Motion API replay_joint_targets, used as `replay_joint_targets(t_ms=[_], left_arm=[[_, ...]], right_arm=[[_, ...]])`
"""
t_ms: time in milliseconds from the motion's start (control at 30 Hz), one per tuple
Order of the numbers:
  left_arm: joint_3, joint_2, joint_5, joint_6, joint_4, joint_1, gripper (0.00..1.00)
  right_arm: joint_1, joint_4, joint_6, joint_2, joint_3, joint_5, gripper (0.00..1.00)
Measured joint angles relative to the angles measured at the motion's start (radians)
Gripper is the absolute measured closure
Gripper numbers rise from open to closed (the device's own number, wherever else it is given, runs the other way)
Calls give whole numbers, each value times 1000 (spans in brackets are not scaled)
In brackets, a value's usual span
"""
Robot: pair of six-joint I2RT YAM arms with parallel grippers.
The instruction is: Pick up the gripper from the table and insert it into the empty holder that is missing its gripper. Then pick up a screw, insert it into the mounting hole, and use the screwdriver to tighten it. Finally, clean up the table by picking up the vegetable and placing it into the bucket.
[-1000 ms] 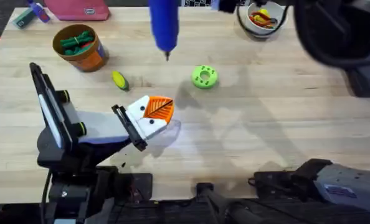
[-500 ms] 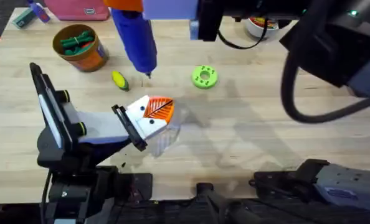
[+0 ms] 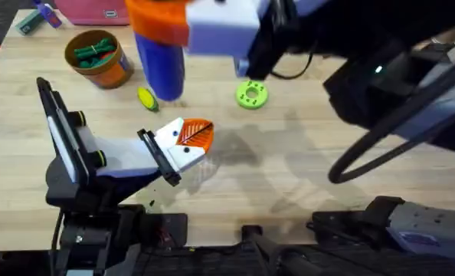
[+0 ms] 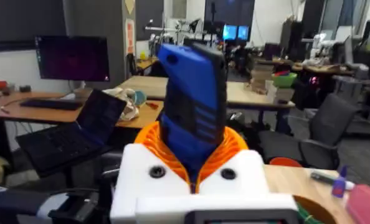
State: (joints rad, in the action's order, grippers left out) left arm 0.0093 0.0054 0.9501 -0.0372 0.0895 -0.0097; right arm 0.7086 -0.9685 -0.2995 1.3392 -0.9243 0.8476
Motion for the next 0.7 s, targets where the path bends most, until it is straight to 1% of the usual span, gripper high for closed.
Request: replay_joint_targets(t_ms=[100, 300, 700], left_arm=[[0, 0, 0, 0, 0, 0, 991], [0, 0, 0, 0, 0, 0, 991], [0, 0, 0, 0, 0, 0, 991]], right_arm=[[0, -12, -30, 0, 41, 24, 976], [0, -22, -50, 3, 46, 74, 976], [13, -30, -26, 75, 46, 86, 976]])
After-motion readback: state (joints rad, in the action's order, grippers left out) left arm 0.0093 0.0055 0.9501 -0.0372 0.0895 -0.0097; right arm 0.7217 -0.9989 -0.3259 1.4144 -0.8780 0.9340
